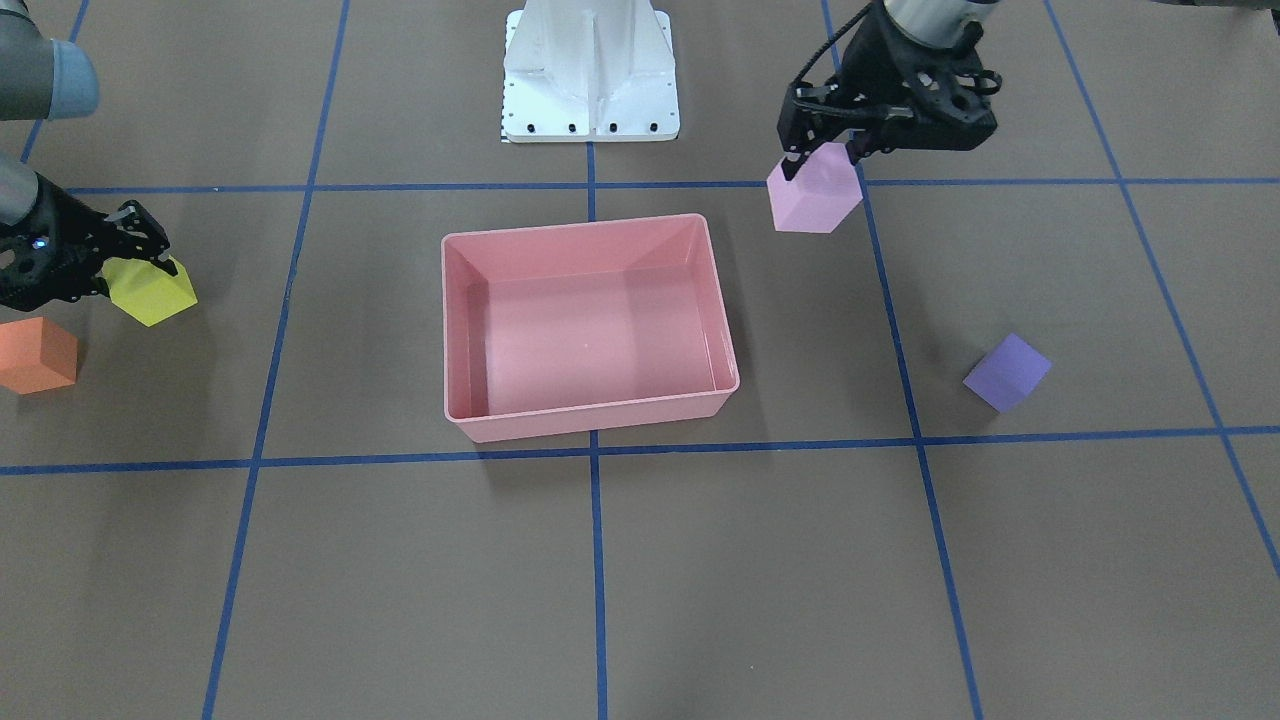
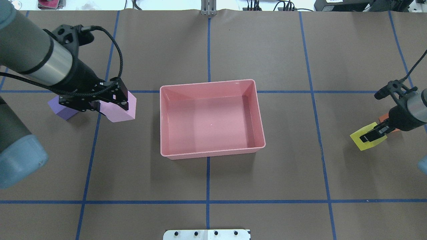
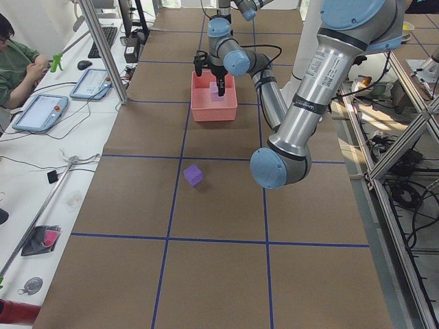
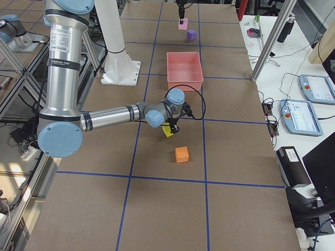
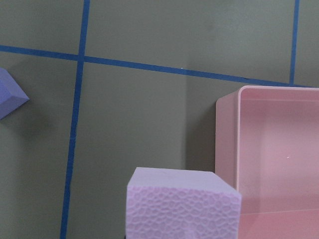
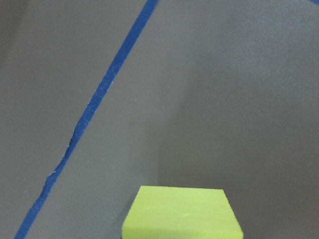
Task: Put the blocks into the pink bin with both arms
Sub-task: 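Drop pink cube into bin with left gripper while right lifts yellow cube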
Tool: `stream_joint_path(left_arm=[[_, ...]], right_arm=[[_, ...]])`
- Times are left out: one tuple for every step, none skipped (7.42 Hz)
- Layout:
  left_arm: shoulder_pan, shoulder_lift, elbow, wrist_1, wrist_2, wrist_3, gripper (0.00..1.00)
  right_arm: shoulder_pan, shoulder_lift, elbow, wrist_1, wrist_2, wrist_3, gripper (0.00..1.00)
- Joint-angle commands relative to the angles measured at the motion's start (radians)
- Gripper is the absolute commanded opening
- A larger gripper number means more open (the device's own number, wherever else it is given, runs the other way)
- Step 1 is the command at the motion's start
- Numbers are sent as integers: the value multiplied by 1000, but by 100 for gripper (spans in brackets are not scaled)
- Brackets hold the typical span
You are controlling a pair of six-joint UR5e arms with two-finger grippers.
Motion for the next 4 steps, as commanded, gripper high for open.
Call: stream_joint_path(left_arm=[[145,-201,150,0,129,-146,0],[161,-275,229,-1,154,-150,0],[166,-338,307,-7,154,-151,1],[166,-398,390,-13,156,-151,89]], right_arm=[[69,21,-1,-23,35,0,0],[110,43,2,-56,49,-1,0],[150,49,2,-61,93,-1,0],[184,51,5,-61,125,-1,0]])
